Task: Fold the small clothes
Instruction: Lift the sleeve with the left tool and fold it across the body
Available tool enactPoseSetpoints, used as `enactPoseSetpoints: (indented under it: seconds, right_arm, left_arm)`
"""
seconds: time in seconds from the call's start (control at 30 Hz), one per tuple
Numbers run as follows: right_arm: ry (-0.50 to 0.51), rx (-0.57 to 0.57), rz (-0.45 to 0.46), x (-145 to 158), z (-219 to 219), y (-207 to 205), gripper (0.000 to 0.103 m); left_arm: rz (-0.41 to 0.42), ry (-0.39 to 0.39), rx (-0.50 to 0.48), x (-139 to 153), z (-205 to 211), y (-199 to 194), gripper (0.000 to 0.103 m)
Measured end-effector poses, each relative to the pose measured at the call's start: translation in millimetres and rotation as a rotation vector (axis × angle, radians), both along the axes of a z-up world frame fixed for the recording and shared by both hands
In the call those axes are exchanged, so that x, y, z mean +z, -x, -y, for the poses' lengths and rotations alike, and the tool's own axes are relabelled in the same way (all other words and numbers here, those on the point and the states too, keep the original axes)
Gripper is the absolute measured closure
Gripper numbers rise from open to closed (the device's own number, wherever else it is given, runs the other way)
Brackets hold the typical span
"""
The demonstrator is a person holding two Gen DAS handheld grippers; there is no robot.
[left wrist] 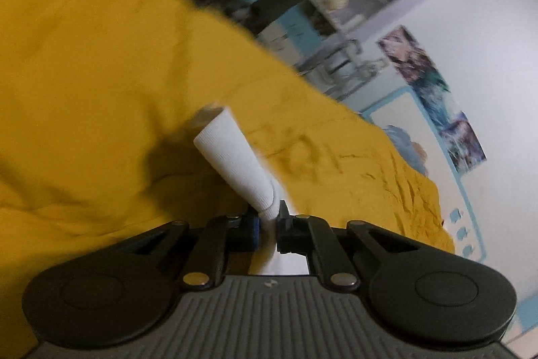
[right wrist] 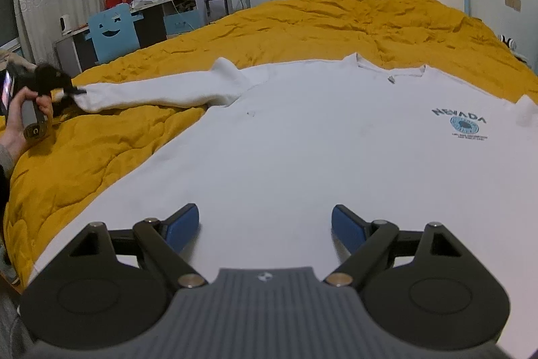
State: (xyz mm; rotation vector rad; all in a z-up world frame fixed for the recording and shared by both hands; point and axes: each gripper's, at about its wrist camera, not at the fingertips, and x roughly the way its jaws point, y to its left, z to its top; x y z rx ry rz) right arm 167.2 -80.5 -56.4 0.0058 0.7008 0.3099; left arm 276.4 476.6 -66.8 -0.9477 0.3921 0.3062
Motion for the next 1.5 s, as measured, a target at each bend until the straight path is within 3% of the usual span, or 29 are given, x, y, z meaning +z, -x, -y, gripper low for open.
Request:
enactPoseSetpoints:
  seconds: [0.1, 0.27, 0.37, 0.6, 0.7, 0.87, 1.0, 1.13, 1.5]
  right_arm:
    - [0.005, -0.011, 0.015, 8, 1, -1, 0.021]
    - [0.066, -0.030, 0.069, 22, 16, 7, 0.021]
    - [0.098, -0.069, 0.092, 22, 32, 12, 0.021]
    - [0.015, -0.148, 0.058, 18, 66, 17, 0.021]
    - [-0.007, -0.149, 0.026, 10, 73, 19, 0.021]
    - [0.020, -0.162, 0.044, 0, 83, 24, 0.021]
    - [-0.060, -0.172, 0.029, 1, 97, 25, 0.021]
    - [-0.105, -0.193, 0.018, 3, 106, 24, 0.021]
    - [-0.095, -0.190, -0.005, 5, 111, 27, 0.021]
  left_arm:
    - [0.024, -0.133, -0.011, 33, 30, -2, 0.095]
    - [0.124, -0.223, -0.077, 89, 89, -1, 0.095]
    - [0.141, -0.305, -0.116, 118, 127, -5, 0.095]
    - [0.161, -0.410, -0.148, 165, 218, -20, 0.095]
    - [0.163, -0.441, -0.184, 171, 255, -25, 0.095]
    - [0.164, -0.421, -0.236, 165, 306, -35, 0.095]
    - [0.155, -0.405, -0.296, 156, 341, -43, 0.095]
    - [0.135, -0.385, -0.343, 146, 371, -48, 0.095]
    - [0.081, -0.381, -0.450, 133, 436, -54, 0.095]
